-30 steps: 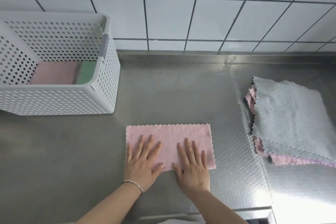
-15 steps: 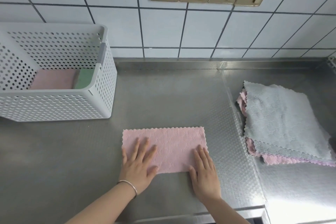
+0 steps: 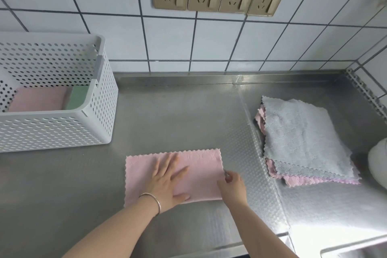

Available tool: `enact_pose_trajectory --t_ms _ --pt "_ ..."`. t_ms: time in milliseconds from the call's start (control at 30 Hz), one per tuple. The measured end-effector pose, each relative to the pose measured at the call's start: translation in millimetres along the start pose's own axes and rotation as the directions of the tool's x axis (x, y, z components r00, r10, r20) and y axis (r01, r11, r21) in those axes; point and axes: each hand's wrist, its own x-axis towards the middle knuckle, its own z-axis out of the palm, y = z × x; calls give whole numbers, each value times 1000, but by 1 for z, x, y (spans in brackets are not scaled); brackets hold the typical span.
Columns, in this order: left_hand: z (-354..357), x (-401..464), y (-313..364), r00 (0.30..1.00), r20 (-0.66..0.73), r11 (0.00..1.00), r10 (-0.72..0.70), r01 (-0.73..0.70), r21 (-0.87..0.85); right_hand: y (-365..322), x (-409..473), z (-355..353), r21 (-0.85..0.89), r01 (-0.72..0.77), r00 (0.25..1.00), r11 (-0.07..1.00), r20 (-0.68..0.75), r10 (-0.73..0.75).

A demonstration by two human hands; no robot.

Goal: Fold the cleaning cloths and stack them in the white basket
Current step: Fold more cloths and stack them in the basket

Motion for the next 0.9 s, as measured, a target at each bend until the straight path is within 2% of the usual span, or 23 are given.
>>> enact_pose_trajectory --t_ms 100,233,333,400,467,567,633,667,700,767,900 --pt "-2 3 -2 1000 27 1000 -7 8 -21 -2 1 -6 -51 -57 996 997 70 61" --pt "-6 5 0 996 92 999 4 1 -54 2 0 -11 -89 -65 993 994 93 73" --pt "-11 7 3 999 41 999 -1 3 -54 5 -6 -11 -90 -39 994 995 100 48" --pt "-16 8 5 992 125 997 12 -2 -76 2 -11 -10 -76 11 998 997 65 -6" --pt "-29 10 10 978 205 990 -38 65 -126 -4 -19 -7 -62 81 997 995 0 -81" --pt "-53 8 22 981 81 911 -174 192 -365 -15 -34 4 -97 248 962 964 -96 -257" --pt "-67 6 29 949 81 703 -304 281 -653 -22 -43 15 -183 374 909 909 -121 -398" --pt "-75 5 31 930 109 564 -351 303 -768 -27 -48 22 -227 426 879 876 -126 -460" --pt "-81 5 32 917 133 467 -376 311 -828 -32 -53 29 -270 482 839 833 -130 -528" --pt "-86 3 28 898 115 434 -425 314 -844 -38 -60 42 -363 594 735 718 -117 -668" --pt "-90 -4 8 839 175 458 -515 442 -772 -41 -70 63 -494 753 453 434 -88 -887"
